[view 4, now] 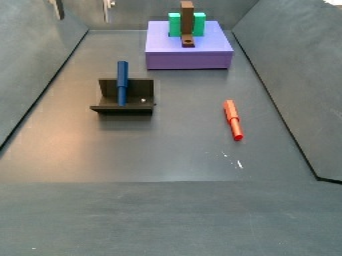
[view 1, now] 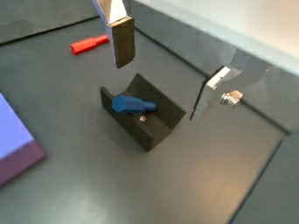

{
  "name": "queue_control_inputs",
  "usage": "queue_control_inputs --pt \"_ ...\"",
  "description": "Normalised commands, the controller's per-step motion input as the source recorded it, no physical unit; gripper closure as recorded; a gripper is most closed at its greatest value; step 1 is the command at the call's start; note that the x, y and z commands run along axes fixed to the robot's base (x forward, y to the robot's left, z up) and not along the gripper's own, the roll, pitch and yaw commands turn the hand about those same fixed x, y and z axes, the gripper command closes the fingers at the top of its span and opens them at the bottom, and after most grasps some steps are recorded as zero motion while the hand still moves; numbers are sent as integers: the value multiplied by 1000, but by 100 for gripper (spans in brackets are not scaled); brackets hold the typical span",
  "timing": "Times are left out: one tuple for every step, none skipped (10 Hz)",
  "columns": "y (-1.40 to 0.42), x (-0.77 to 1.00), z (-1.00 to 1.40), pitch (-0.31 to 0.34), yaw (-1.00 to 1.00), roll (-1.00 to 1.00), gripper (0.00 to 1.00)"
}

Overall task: Pick up the blue object. Move up. Place the blue object on the fixture. Regrasp the blue object. Move to above the board. Insert the blue object.
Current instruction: Regrasp the blue object.

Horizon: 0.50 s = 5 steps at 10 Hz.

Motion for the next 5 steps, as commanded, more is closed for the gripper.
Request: queue_control_inputs --pt "-69 0 -203 0 411 917 0" --pt "-69 0 -254 0 443 951 0" --pt "-83 -46 -277 -6 429 963 0" --pt "-60 -243 -331 -117 363 834 0" --pt "-11 -294 -263 -114 329 746 0"
